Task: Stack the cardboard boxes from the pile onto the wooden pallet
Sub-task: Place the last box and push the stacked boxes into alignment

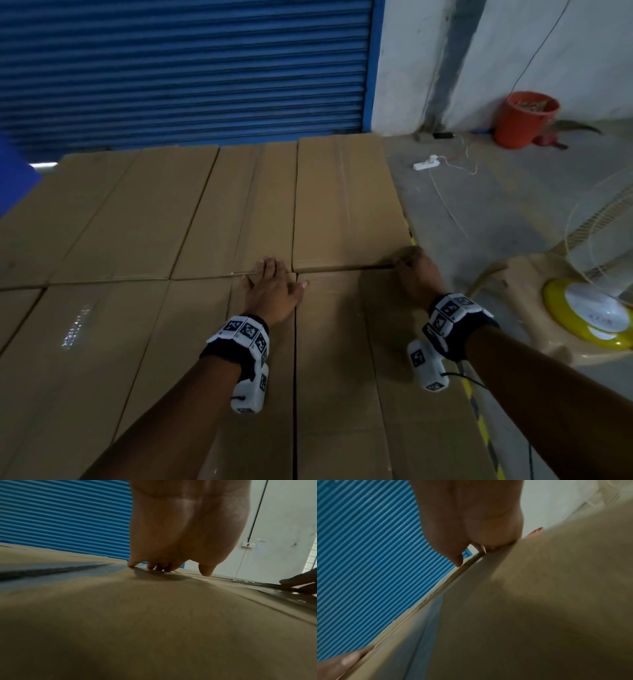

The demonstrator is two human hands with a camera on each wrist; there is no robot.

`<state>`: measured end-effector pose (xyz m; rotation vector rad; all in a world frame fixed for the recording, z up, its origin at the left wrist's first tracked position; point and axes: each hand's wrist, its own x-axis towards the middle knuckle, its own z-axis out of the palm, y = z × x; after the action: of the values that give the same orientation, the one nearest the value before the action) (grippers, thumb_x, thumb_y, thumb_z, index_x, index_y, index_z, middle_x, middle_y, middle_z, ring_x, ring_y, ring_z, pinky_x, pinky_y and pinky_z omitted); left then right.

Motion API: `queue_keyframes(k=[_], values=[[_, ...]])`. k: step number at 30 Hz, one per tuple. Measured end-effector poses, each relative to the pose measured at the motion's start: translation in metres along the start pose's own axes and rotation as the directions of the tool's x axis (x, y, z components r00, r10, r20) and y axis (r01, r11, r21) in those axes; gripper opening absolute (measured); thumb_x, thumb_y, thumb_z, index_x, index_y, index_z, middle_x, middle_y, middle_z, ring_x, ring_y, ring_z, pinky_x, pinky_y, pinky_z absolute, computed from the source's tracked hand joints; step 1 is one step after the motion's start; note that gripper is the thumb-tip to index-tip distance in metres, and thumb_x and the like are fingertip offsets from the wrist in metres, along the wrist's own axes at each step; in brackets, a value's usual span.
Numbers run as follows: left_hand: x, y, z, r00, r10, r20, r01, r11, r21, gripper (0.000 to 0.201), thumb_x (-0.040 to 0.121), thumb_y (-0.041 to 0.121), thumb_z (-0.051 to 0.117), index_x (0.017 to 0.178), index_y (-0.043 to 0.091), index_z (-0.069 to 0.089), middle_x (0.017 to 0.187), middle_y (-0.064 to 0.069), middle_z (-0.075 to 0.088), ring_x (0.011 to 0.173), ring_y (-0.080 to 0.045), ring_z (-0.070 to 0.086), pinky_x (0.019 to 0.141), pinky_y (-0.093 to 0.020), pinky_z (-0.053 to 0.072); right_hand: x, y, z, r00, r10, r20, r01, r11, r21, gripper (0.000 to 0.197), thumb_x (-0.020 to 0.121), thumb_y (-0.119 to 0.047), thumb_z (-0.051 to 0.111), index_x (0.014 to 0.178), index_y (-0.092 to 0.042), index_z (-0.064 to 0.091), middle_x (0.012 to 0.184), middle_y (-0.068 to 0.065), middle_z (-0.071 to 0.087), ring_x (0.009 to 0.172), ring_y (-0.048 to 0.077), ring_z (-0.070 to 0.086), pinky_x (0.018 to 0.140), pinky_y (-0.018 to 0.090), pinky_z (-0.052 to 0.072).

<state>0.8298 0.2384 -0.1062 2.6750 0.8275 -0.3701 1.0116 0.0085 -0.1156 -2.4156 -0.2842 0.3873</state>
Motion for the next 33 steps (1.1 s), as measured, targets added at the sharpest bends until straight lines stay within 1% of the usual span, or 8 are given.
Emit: queue_keyframes(k=[5,8,14,16,20,28,30,33], values=[[0.001,0.0,0.001,1.0,0.007,0.027,-0.007,1.0,0.016,0.084,0.102,0.062,0.027,0.161,0.008,0.0,0.169,-0.009,-0.012,0.156,-0.026,-0.01,0.123,-0.06,0.0,-0.002,0.006,0.005,0.999,-0.041,-0.002,0.041,0.997,-0.07,0.059,0.102,-0.032,0.049,0.15,-0.002,0.03,0.144,0.027,0.044,0.13,0.043,0.045,0.101,0.046,0.039],[0.0,0.002,0.002,0.999,0.005,0.045,-0.006,1.0,0.03,0.085,0.103,0.062,0.027,0.161,0.007,-0.003,0.168,-0.01,-0.015,0.155,-0.027,-0.013,0.122,-0.06,-0.002,0.0,0.009,0.007,0.999,-0.038,0.039,0.041,0.995,-0.093,0.062,0.102,-0.036,0.047,0.149,-0.001,0.026,0.143,0.029,0.043,0.129,0.043,0.045,0.102,0.047,0.039],[-0.003,0.001,0.0,0.998,0.017,0.059,-0.019,0.999,0.04,0.078,0.105,0.056,0.025,0.161,0.01,-0.006,0.168,-0.01,-0.018,0.155,-0.028,-0.015,0.121,-0.059,-0.004,-0.004,0.002,0.008,0.999,0.015,0.052,-0.009,0.995,-0.1,0.077,0.096,-0.046,0.055,0.15,-0.004,0.018,0.148,0.026,0.031,0.133,0.047,0.038,0.106,0.05,0.036],[-0.005,0.0,-0.001,0.998,0.037,0.055,-0.039,0.999,0.037,0.076,0.106,0.054,0.026,0.161,0.012,-0.004,0.168,-0.009,-0.018,0.155,-0.028,-0.015,0.121,-0.06,-0.004,-0.005,0.003,0.008,0.999,0.023,0.034,-0.02,0.996,-0.084,0.08,0.094,-0.045,0.059,0.15,-0.006,0.018,0.149,0.026,0.03,0.133,0.048,0.038,0.106,0.052,0.035],[-0.005,-0.001,-0.003,0.995,0.082,0.057,-0.084,0.995,0.044,0.075,0.106,0.053,0.027,0.161,0.012,-0.002,0.168,-0.007,-0.015,0.155,-0.027,-0.015,0.122,-0.06,-0.002,-0.008,0.005,0.005,0.998,0.006,0.06,-0.001,0.997,-0.073,0.087,0.094,-0.034,0.06,0.157,-0.008,0.006,0.157,0.024,0.02,0.139,0.046,0.032,0.113,0.052,0.033],[-0.001,0.004,-0.003,0.985,0.126,0.115,-0.137,0.986,0.1,0.073,0.107,0.05,0.027,0.161,0.013,-0.004,0.168,-0.003,-0.019,0.155,-0.023,-0.016,0.123,-0.059,-0.001,-0.019,0.008,0.0,0.995,-0.086,0.046,0.092,0.987,-0.13,0.069,0.093,-0.018,0.059,0.152,-0.005,0.024,0.149,0.023,0.035,0.131,0.043,0.041,0.105,0.05,0.038],[-0.004,0.003,-0.005,0.985,0.134,0.11,-0.144,0.985,0.089,0.073,0.107,0.05,0.027,0.161,0.013,-0.004,0.168,-0.003,-0.017,0.155,-0.023,-0.015,0.123,-0.058,0.0,-0.029,0.003,-0.002,0.992,-0.11,0.06,0.119,0.975,-0.187,0.074,0.092,-0.019,0.06,0.154,-0.005,0.022,0.154,0.021,0.029,0.136,0.041,0.037,0.109,0.049,0.036],[-0.02,0.004,-0.015,0.985,0.16,0.06,-0.162,0.986,0.035,0.074,0.106,0.053,0.026,0.161,0.014,-0.004,0.169,-0.004,-0.014,0.155,-0.023,-0.013,0.124,-0.054,0.001,-0.055,-0.008,-0.004,0.984,-0.171,0.055,0.179,0.952,-0.248,0.081,0.094,-0.032,0.061,0.156,-0.006,0.016,0.162,0.02,0.016,0.147,0.037,0.021,0.118,0.046,0.025]])
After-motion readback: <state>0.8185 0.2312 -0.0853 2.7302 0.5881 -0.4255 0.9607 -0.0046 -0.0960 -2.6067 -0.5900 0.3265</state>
